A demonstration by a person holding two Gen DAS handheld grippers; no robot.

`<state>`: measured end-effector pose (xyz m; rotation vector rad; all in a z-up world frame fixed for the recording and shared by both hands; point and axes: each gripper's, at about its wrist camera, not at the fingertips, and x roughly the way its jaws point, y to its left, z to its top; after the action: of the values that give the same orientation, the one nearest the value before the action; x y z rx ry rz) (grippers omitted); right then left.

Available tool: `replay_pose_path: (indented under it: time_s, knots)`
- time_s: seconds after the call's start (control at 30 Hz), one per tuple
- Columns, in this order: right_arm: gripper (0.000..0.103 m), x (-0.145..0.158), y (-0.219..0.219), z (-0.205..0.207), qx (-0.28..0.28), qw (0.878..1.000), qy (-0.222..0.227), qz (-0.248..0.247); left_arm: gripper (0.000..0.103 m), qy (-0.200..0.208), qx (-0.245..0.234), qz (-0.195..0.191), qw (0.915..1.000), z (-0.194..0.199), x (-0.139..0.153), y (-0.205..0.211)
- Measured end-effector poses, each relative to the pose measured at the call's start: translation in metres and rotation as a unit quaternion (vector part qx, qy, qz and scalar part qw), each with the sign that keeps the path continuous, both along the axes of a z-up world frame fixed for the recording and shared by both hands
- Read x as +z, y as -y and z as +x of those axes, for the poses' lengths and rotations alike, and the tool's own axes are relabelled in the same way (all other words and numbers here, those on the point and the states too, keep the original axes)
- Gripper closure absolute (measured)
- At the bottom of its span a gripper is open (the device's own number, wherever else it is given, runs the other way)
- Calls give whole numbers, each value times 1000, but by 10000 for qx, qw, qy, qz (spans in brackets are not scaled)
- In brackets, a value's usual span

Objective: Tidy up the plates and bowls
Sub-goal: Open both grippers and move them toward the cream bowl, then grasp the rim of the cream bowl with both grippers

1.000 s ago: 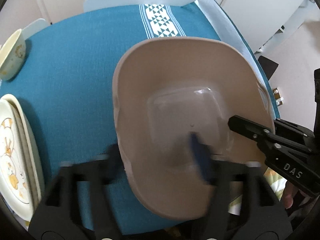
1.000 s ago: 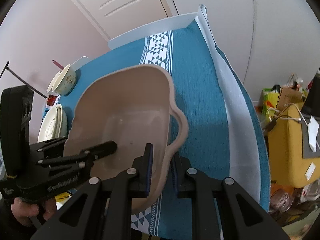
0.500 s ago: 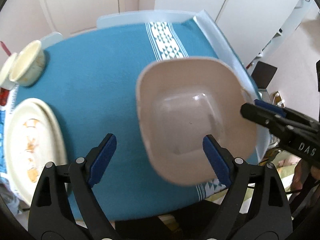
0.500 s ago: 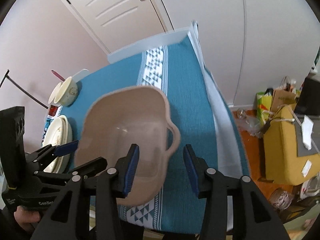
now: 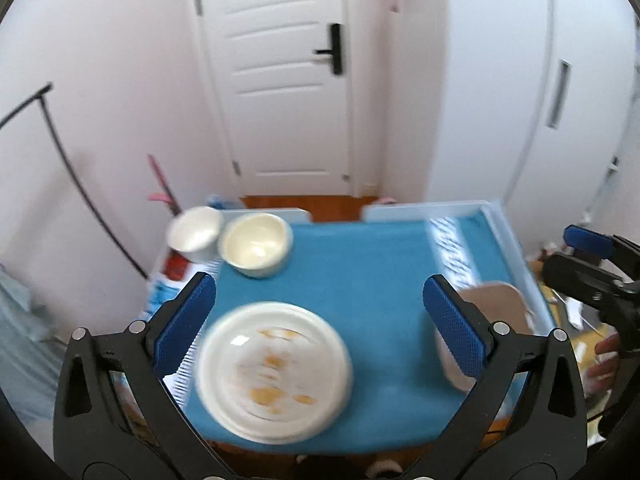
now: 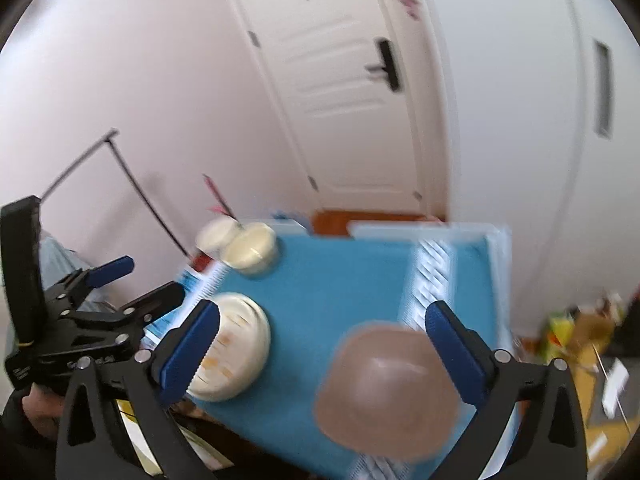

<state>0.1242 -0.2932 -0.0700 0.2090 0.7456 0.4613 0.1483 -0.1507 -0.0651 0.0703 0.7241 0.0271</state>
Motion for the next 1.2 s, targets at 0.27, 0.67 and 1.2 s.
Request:
replay_pose_path:
  time_s: [0.27, 0.67, 1.2]
  knots:
    - [1, 11, -80, 62, 387, 9984, -206, -369, 0, -189, 229, -395, 9988, 42, 5, -77]
    - [1, -52, -173, 172, 62, 9893, -1164, -880, 0, -1077, 216, -861, 9902, 136, -62, -168]
    - [35, -169, -222, 249, 437, 9630, -2453, -1032, 33, -2377, 599, -1832, 9520, 225, -187, -193]
